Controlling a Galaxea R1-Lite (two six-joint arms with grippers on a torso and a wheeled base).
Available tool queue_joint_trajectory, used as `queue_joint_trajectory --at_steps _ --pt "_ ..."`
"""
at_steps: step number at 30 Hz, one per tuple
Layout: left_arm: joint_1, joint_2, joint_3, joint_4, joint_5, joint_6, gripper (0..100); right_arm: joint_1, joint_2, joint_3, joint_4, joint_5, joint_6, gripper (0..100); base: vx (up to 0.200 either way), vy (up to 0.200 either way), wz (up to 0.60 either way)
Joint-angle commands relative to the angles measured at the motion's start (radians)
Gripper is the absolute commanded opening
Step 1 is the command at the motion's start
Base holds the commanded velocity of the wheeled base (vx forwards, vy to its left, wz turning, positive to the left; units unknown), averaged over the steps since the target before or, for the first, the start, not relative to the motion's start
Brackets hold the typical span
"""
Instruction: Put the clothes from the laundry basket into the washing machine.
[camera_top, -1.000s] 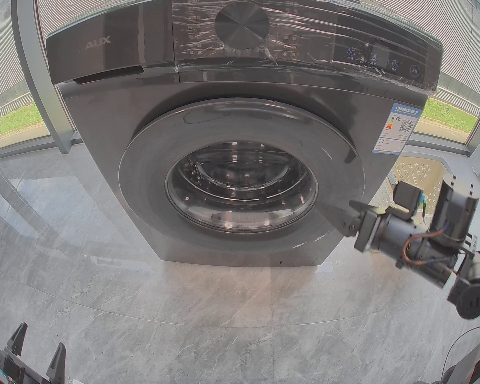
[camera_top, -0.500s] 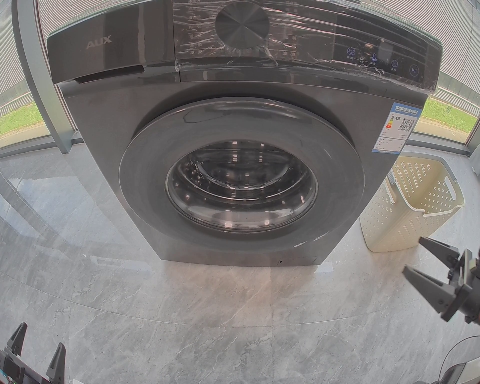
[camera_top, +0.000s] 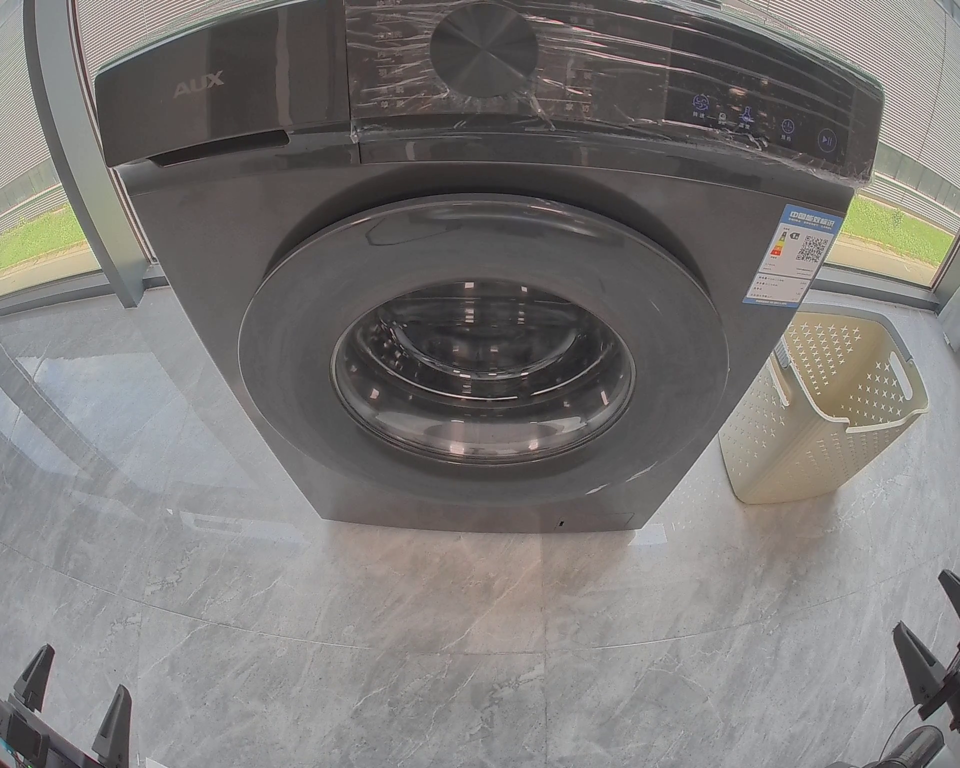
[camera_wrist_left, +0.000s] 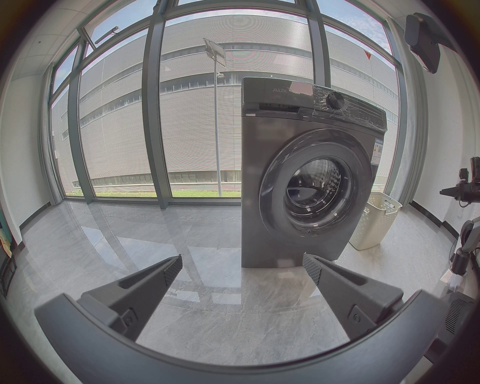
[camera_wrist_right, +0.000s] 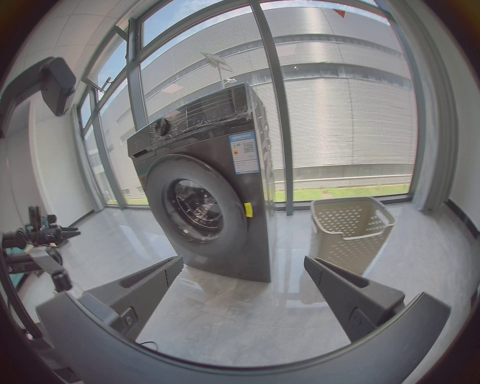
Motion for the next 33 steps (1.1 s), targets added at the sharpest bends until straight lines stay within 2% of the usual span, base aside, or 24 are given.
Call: queue_joint_trajectory --at_steps 1,3,4,7,8,9,11,33 --pt "0.001 -0.016 0.018 0.000 0.000 0.000 100 -0.102 -0.202 0.032 0.042 0.011 -0.018 100 0.000 0.000 0.00" --pt "0.001 -0.016 0.018 0.000 0.000 0.000 100 -0.146 -0.250 0.077 0.056 0.006 -0.025 100 0.000 0.000 0.00" --pt "0.001 -0.016 0.018 0.000 0.000 0.000 100 -0.148 -0.253 0.087 0.056 0.005 -0.026 100 0.000 0.000 0.00" --pt "0.001 -0.016 0.018 0.000 0.000 0.000 100 -0.142 -0.277 0.095 0.176 -0.044 -0.028 100 0.000 0.000 0.00" --pt "0.001 -0.016 0.018 0.000 0.000 0.000 100 -0.142 -0.277 0.095 0.176 -0.044 -0.028 100 0.000 0.000 0.00" --pt "0.001 -0.016 0.018 0.000 0.000 -0.001 100 -0.140 -0.277 0.097 0.180 -0.099 -0.028 100 0.000 0.000 0.00" --pt "0.001 -0.016 0.018 0.000 0.000 0.000 100 -0.138 -0.277 0.095 0.217 -0.125 -0.023 100 0.000 0.000 0.00" --pt "0.001 -0.016 0.018 0.000 0.000 0.000 100 -0.140 -0.277 0.097 0.205 -0.124 -0.037 100 0.000 0.000 0.00"
